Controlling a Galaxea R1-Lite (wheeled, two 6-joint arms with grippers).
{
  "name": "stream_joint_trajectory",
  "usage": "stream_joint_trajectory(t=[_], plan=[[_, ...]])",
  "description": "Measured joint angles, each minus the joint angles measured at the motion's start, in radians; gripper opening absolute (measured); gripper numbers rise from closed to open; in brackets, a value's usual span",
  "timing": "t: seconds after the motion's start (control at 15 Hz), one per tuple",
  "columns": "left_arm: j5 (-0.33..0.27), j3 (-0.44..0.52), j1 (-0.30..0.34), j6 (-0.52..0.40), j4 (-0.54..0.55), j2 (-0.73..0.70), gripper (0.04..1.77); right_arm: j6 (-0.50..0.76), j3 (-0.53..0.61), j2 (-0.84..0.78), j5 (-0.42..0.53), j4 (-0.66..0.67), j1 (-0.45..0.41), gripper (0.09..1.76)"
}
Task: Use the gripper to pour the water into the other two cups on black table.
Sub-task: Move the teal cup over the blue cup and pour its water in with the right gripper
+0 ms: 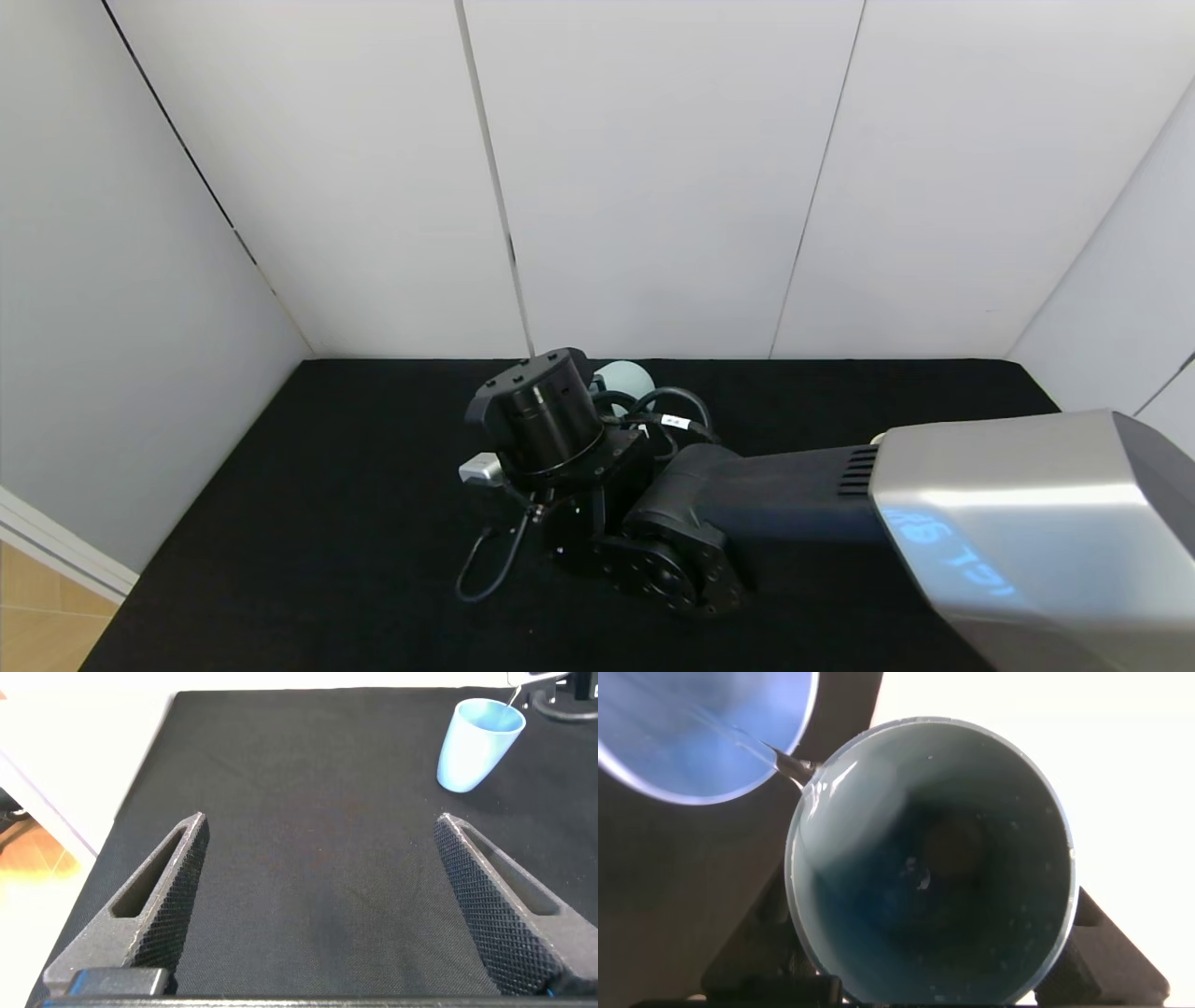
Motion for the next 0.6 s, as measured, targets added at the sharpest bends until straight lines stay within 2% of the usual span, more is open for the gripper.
stream_joint_trajectory(t=[0.6], plan=[[0.000, 0.000, 0.000, 0.000, 0.000, 0.000, 1.72, -0.131, 0.005, -0.017, -0.030, 0.000, -0.005, 1.21]])
